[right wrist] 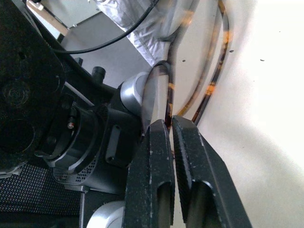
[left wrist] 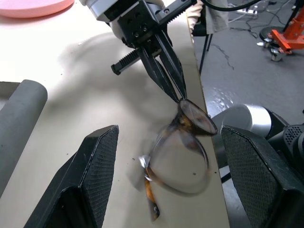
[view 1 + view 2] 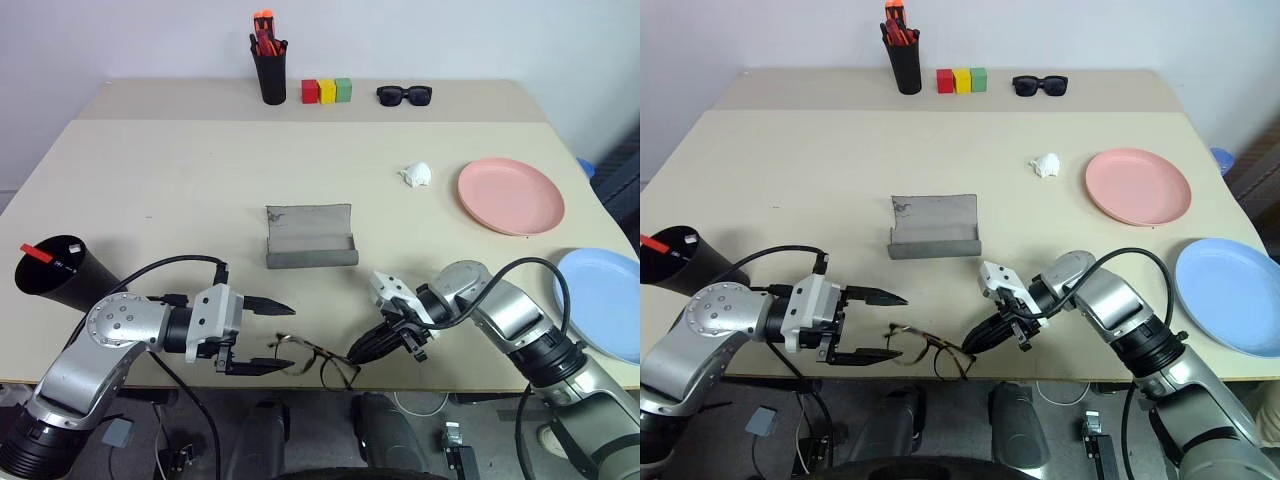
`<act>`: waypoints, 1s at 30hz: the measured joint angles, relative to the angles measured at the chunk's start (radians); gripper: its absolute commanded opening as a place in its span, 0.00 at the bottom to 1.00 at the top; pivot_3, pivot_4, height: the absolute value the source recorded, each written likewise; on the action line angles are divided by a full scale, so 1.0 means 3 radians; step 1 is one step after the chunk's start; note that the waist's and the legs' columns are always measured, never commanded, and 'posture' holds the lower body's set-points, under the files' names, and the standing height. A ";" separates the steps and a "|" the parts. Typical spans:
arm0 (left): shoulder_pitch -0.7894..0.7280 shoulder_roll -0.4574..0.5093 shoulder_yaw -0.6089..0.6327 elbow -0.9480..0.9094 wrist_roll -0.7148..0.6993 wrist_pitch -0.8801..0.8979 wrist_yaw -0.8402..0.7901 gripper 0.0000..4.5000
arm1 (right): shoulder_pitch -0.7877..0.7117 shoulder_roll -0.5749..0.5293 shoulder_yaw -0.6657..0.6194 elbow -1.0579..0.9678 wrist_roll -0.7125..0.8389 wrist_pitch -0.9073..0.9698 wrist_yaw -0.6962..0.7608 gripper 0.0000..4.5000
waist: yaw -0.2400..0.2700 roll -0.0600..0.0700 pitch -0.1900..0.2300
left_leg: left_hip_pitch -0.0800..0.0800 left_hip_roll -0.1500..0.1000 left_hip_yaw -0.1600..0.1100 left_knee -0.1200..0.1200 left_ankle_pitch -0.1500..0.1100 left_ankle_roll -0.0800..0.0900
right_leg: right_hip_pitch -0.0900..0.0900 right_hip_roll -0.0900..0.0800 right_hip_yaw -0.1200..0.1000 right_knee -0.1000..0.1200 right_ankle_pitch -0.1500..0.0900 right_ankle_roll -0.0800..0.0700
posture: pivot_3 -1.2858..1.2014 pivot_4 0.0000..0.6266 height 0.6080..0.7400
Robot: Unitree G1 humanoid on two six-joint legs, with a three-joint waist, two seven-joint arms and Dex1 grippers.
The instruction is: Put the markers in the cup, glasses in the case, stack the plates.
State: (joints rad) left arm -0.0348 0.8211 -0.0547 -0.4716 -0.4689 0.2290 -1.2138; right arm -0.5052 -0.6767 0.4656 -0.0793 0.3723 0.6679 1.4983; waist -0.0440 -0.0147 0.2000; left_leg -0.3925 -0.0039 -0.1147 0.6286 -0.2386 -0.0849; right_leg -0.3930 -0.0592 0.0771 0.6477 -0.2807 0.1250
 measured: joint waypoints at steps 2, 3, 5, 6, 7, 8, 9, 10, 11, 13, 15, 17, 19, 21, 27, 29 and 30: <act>0.0002 0.0000 0.0000 0.0000 0.0000 0.0000 0.0001 0.78 | 0.0001 0.0003 0.0000 0.0000 0.0000 0.0000 -0.0005 0.02 | 0.0000 0.0000 0.0000 | 0.0000 0.0000 0.0000 0.0000 0.0000 0.0000 | 0.0000 0.0000 0.0000 0.0000 0.0000 0.0000 | 0.52 0.24 1.00; 0.0002 0.0000 0.0000 0.0000 0.0000 0.0000 0.0001 0.78 | 0.0002 0.0003 0.0000 0.0000 0.0000 0.0000 -0.0006 0.02 | 0.0000 0.0000 0.0000 | 0.0000 0.0000 0.0000 0.0000 0.0000 0.0000 | 0.0000 0.0000 0.0000 0.0000 0.0000 0.0000 | 0.52 0.24 1.00; 0.0002 0.0000 0.0000 0.0000 0.0000 0.0000 0.0003 0.78 | 0.0002 0.0003 0.0000 0.0002 0.0000 -0.0003 -0.0008 0.02 | 0.0000 0.0000 0.0000 | 0.0000 0.0000 0.0000 0.0000 0.0000 0.0000 | 0.0000 0.0000 0.0000 0.0000 0.0000 0.0000 | 0.52 0.24 1.00; 0.0002 0.0000 0.0000 0.0000 0.0000 0.0000 0.0005 0.78 | 0.0001 0.0003 -0.0001 0.0010 0.0000 -0.0010 -0.0009 0.02 | 0.0000 0.0000 0.0000 | 0.0000 0.0000 0.0000 0.0000 0.0000 0.0000 | 0.0000 0.0000 0.0000 0.0000 0.0000 0.0000 | 0.52 0.24 1.00; 0.0001 0.0000 0.0000 0.0000 0.0000 0.0000 0.0010 0.78 | 0.0001 0.0004 -0.0004 0.0023 0.0000 -0.0020 -0.0012 0.02 | 0.0000 0.0000 0.0000 | 0.0000 0.0000 0.0000 0.0000 0.0000 0.0000 | 0.0000 0.0000 0.0000 0.0000 0.0000 0.0000 | 0.52 0.24 1.00; 0.0000 0.0000 0.0000 0.0000 0.0000 0.0000 0.0019 0.78 | -0.0004 0.0008 -0.0007 0.0046 -0.0004 -0.0036 -0.0022 0.02 | 0.0000 0.0000 0.0000 | 0.0000 0.0000 0.0000 0.0000 0.0000 0.0000 | 0.0000 0.0000 0.0000 0.0000 0.0000 0.0000 | 0.52 0.24 1.00; -0.0002 -0.0001 0.0000 0.0000 0.0000 0.0000 0.0025 0.78 | -0.0007 0.0009 -0.0007 0.0076 -0.0019 -0.0054 -0.0037 0.02 | 0.0000 0.0000 0.0000 | 0.0000 0.0000 0.0000 0.0000 0.0000 0.0000 | 0.0000 0.0000 0.0000 0.0000 0.0000 0.0000 | 0.52 0.24 1.00; -0.0004 -0.0002 0.0000 0.0000 0.0001 0.0000 0.0034 0.78 | -0.0010 0.0010 -0.0008 0.0117 -0.0025 -0.0075 -0.0048 0.02 | 0.0000 0.0000 0.0000 | 0.0000 0.0000 0.0000 0.0000 0.0000 0.0000 | 0.0000 0.0000 0.0000 0.0000 0.0000 0.0000 | 0.52 0.24 1.00; -0.0009 -0.0006 0.0000 0.0000 0.0001 0.0000 0.0043 0.78 | -0.0019 0.0014 -0.0011 0.0149 -0.0027 -0.0088 -0.0055 0.02 | 0.0000 0.0000 0.0000 | 0.0000 0.0000 0.0000 0.0000 0.0000 0.0000 | 0.0000 0.0000 0.0000 0.0000 0.0000 0.0000 | 0.52 0.24 1.00; -0.0034 -0.0024 0.0000 0.0001 0.0001 0.0000 0.0061 0.78 | -0.0062 0.0026 -0.0012 0.0222 -0.0049 -0.0131 -0.0062 0.02 | 0.0000 0.0000 0.0000 | 0.0000 0.0000 0.0000 0.0000 0.0000 0.0000 | 0.0000 0.0000 0.0000 0.0000 0.0000 0.0000 | 0.52 0.24 1.00; -0.0042 -0.0032 0.0000 0.0001 0.0001 0.0000 0.0069 0.78 | -0.0090 0.0029 -0.0015 0.0290 -0.0060 -0.0162 -0.0064 0.02 | -0.0002 0.0000 0.0000 | 0.0000 0.0000 0.0000 0.0000 0.0000 0.0000 | 0.0000 0.0000 0.0000 0.0000 0.0000 0.0000 | 0.52 0.24 1.00; -0.0041 -0.0032 0.0000 0.0002 0.0002 0.0000 0.0073 0.78 | -0.0128 0.0032 -0.0022 0.0369 -0.0084 -0.0204 -0.0071 0.02 | -0.0002 0.0000 0.0000 | 0.0000 0.0000 0.0000 -0.0001 0.0000 0.0000 | -0.0001 0.0000 0.0000 0.0000 0.0000 0.0000 | 0.52 0.24 1.00; -0.0041 -0.0041 -0.0001 0.0002 0.0004 0.0000 0.0078 0.78 | -0.0217 0.0055 -0.0043 0.0520 -0.0120 -0.0263 -0.0074 0.02 | -0.0003 0.0000 0.0000 | 0.0000 0.0000 0.0000 0.0000 0.0000 0.0000 | 0.0000 0.0000 0.0000 0.0000 0.0000 0.0000 | 0.52 0.24 1.00; -0.0042 -0.0059 -0.0006 0.0005 0.0007 0.0000 0.0085 0.78 | -0.0314 0.0067 -0.0070 0.0690 -0.0153 -0.0335 -0.0070 0.02 | -0.0002 0.0000 0.0000 | 0.0000 0.0000 0.0000 0.0000 0.0000 0.0000 | 0.0000 0.0000 0.0000 0.0000 0.0000 0.0000 | 0.52 0.24 1.00; -0.0043 -0.0063 -0.0008 0.0006 0.0011 0.0000 0.0097 0.78 | -0.0501 0.0103 -0.0156 0.1031 -0.0236 -0.0518 -0.0057 0.02 | -0.0002 0.0000 0.0001 | 0.0000 0.0000 0.0000 -0.0002 0.0000 0.0000 | -0.0001 0.0000 0.0000 0.0000 0.0003 0.0005 | 0.52 0.24 1.00; -0.0043 -0.0063 -0.0008 0.0006 0.0012 0.0000 0.0104 0.78 | -0.0517 0.0104 -0.0166 0.1079 -0.0250 -0.0527 -0.0054 0.02 | -0.0002 0.0000 0.0001 | 0.0000 0.0000 0.0000 -0.0002 0.0000 0.0000 | -0.0001 0.0000 0.0000 0.0000 0.0003 0.0005 | 0.52 0.24 1.00; -0.0043 -0.0064 -0.0008 0.0006 0.0012 0.0000 0.0110 0.78 | -0.0521 0.0104 -0.0171 0.1080 -0.0249 -0.0526 -0.0047 0.02 | -0.0002 0.0001 0.0001 | 0.0000 0.0000 0.0000 -0.0002 0.0000 0.0000 | -0.0001 0.0000 0.0000 0.0000 0.0003 0.0005 | 0.52 0.24 1.00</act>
State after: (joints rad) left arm -0.0476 0.8020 -0.0571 -0.4698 -0.4654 0.2291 -1.1809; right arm -0.6615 -0.6455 0.4142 0.2447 0.2978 0.5100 1.4841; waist -0.0445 -0.0146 0.2002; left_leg -0.3926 -0.0039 -0.1146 0.6281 -0.2386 -0.0849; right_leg -0.3932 -0.0591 0.0771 0.6477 -0.2799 0.1264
